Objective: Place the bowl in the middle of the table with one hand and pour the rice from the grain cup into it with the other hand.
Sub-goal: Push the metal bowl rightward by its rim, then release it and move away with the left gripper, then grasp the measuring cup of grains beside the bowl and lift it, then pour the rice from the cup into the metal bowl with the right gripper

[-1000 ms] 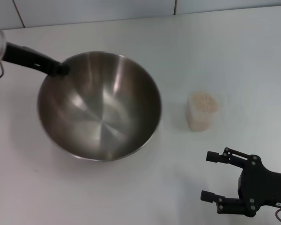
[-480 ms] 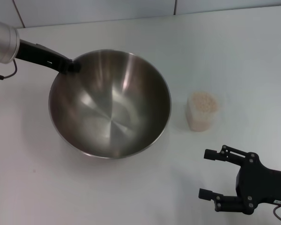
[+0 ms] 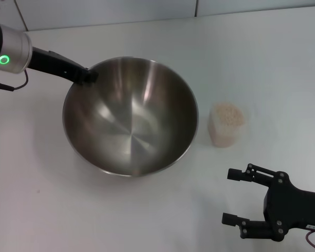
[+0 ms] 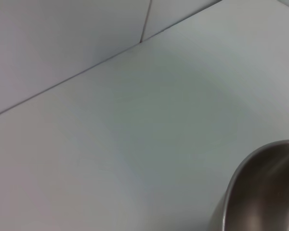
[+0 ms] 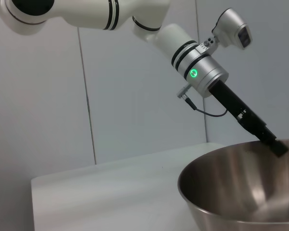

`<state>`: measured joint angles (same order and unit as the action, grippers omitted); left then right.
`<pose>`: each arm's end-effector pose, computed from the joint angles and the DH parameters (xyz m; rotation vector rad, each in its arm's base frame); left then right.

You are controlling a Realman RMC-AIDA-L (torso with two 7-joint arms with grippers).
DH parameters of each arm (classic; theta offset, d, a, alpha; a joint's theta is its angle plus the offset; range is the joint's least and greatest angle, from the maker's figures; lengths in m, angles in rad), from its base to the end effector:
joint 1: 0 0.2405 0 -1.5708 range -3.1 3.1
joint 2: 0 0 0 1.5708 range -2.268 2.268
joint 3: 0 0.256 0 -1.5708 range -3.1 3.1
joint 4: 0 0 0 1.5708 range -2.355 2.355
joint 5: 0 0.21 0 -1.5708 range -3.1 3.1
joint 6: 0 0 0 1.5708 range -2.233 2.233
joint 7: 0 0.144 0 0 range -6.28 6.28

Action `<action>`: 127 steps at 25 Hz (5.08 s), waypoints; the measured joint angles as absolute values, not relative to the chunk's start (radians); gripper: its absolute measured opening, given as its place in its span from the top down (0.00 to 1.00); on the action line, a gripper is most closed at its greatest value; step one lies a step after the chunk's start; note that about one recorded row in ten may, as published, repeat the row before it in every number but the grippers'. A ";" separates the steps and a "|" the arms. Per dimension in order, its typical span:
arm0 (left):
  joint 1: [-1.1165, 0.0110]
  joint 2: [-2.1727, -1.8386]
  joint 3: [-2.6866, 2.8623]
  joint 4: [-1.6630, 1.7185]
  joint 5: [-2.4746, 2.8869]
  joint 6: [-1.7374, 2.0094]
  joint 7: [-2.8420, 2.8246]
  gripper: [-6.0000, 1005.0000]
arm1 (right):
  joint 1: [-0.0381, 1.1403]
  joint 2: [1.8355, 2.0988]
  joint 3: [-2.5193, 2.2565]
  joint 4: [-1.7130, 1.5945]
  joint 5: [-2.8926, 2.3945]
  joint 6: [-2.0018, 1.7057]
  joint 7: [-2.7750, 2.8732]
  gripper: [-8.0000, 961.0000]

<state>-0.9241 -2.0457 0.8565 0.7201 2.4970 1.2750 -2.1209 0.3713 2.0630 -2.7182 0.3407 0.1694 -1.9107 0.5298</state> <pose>-0.1819 0.4354 -0.0034 -2.6415 -0.9088 0.0277 0.3293 0.1823 -0.0233 -2.6421 0.3341 0.9402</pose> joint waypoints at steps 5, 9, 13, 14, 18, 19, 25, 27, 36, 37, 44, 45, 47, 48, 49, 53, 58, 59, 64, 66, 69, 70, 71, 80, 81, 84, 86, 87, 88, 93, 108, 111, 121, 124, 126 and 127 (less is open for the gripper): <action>-0.903 -2.060 0.857 0.796 2.484 1.277 -2.092 0.87 | 0.371 2.063 -2.718 0.341 0.170 -1.911 0.531 0.13; -0.857 -2.063 0.857 0.894 2.416 1.312 -2.042 0.81 | 0.369 2.063 -2.713 0.340 0.176 -1.911 0.532 0.13; -0.825 -2.062 0.857 0.944 2.369 1.329 -2.015 0.72 | 0.367 2.064 -2.698 0.341 0.191 -1.910 0.542 0.13; -0.733 -2.062 0.863 1.064 2.276 1.386 -1.919 0.69 | 0.364 2.064 -2.688 0.341 0.200 -1.910 0.550 0.13; -0.534 -2.062 0.943 1.252 2.169 1.504 -1.792 0.60 | 0.332 2.067 -2.620 0.350 0.247 -1.908 0.564 0.13; -0.457 -2.062 0.975 1.324 2.146 1.525 -1.776 0.45 | 0.323 2.068 -2.591 0.354 0.256 -1.903 0.567 0.13; -0.316 -2.063 1.024 1.433 2.109 1.556 -1.766 0.27 | 0.285 2.079 -2.351 0.345 0.319 -1.783 0.591 0.15; -0.303 -2.064 1.028 1.434 2.105 1.557 -1.763 0.24 | 0.283 2.081 -2.265 0.323 0.321 -1.707 0.591 0.15; -0.282 -2.068 1.041 1.372 2.070 1.547 -1.740 0.19 | 0.326 2.081 -2.237 0.269 0.318 -1.536 0.589 0.18; -0.283 -2.068 1.042 1.372 2.069 1.546 -1.740 0.19 | 0.336 2.081 -2.239 0.254 0.316 -1.500 0.588 0.18; -0.288 -2.068 1.052 1.371 2.069 1.545 -1.739 0.19 | 0.358 2.080 -2.246 0.206 0.313 -1.407 0.584 0.20; -0.290 -2.068 1.052 1.370 2.069 1.545 -1.739 0.19 | 0.362 2.080 -2.249 0.201 0.313 -1.396 0.584 0.20; -0.294 -2.068 1.052 1.365 2.069 1.545 -1.740 0.19 | 0.368 2.080 -2.250 0.192 0.313 -1.379 0.584 0.21; -0.297 -2.067 1.052 1.360 2.069 1.544 -1.740 0.19 | 0.371 2.080 -2.250 0.189 0.312 -1.373 0.584 0.21; -0.300 -2.067 1.052 1.356 2.069 1.545 -1.740 0.19 | 0.373 2.080 -2.250 0.186 0.312 -1.369 0.584 0.21; -0.306 -2.067 1.052 1.342 2.075 1.545 -1.739 0.19 | 0.379 2.080 -2.246 0.176 0.311 -1.357 0.583 0.22; -0.311 -2.067 1.052 1.325 2.075 1.545 -1.739 0.19 | 0.390 2.078 -2.240 0.167 0.314 -1.350 0.580 0.23; -0.312 -2.067 1.052 1.323 2.075 1.545 -1.739 0.19 | 0.393 2.077 -2.240 0.166 0.316 -1.349 0.580 0.24; -0.313 -2.067 1.052 1.320 2.078 1.545 -1.739 0.19 | 0.402 2.076 -2.238 0.164 0.322 -1.343 0.578 0.25; -0.313 -2.067 1.052 1.320 2.078 1.545 -1.739 0.19 | 0.405 2.076 -2.237 0.164 0.323 -1.339 0.578 0.25; -0.313 -2.066 1.052 1.319 2.078 1.545 -1.739 0.19 | 0.405 2.075 -2.235 0.164 0.324 -1.338 0.576 0.26; -0.313 -2.066 1.052 1.319 2.078 1.545 -1.739 0.19 | 0.405 2.075 -2.236 0.164 0.324 -1.338 0.574 0.26; -0.313 -2.066 1.052 1.319 2.078 1.545 -1.739 0.19 | 0.405 2.075 -2.236 0.164 0.324 -1.338 0.570 0.27; -0.313 -2.066 1.052 1.319 2.078 1.545 -1.739 0.19 | 0.394 2.079 -2.224 0.127 0.324 -1.340 0.467 0.45; -0.313 -2.066 1.052 1.319 2.078 1.545 -1.739 0.19 | 0.394 2.079 -2.224 0.125 0.324 -1.340 0.466 0.49; -0.314 -2.066 1.052 1.319 2.078 1.545 -1.739 0.19 | 0.394 2.079 -2.223 0.124 0.324 -1.343 0.464 0.64; -0.315 -2.066 1.052 1.319 2.078 1.545 -1.739 0.19 | 0.394 2.079 -2.215 0.123 0.325 -1.344 0.462 0.73; -0.315 -2.066 1.052 1.319 2.078 1.545 -1.739 0.19 | 0.394 2.080 -2.211 0.123 0.325 -1.345 0.459 0.75; -0.315 -2.066 1.052 1.319 2.078 1.545 -1.739 0.19 | 0.394 2.080 -2.208 0.121 0.325 -1.345 0.452 0.78; -0.316 -2.066 1.052 1.309 2.077 1.545 -1.739 0.19 | 0.389 2.081 -2.197 0.111 0.325 -1.344 0.435 0.88; -0.318 -2.064 1.063 1.332 2.077 1.561 -1.739 0.19 | 0.334 2.085 -2.012 -0.159 0.277 -1.739 -0.220 0.97; -0.312 -2.063 1.075 1.355 2.078 1.567 -1.737 0.19 | 0.347 2.088 -2.014 -0.282 0.222 -1.618 -0.516 0.97; -0.307 -2.063 1.078 1.369 2.080 1.572 -1.737 0.19 | 0.348 2.092 -2.179 -0.548 0.179 -1.164 -1.333 0.96; -0.307 -2.063 1.080 1.369 2.080 1.573 -1.737 0.19 | 0.350 2.092 -2.223 -0.578 0.179 -1.106 -1.468 0.95; -0.308 -2.063 1.086 1.369 2.080 1.574 -1.737 0.19 | 0.350 2.092 -2.240 -0.595 0.173 -1.083 -1.556 0.95; -0.308 -2.063 1.088 1.369 2.080 1.574 -1.737 0.19 | 0.350 2.092 -2.247 -0.603 0.171 -1.070 -1.609 0.95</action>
<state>-0.3082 -2.0631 1.0885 1.3685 2.0800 1.5740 -1.7375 0.3500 2.0922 -2.2466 -0.6030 0.1706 -1.0699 -1.6092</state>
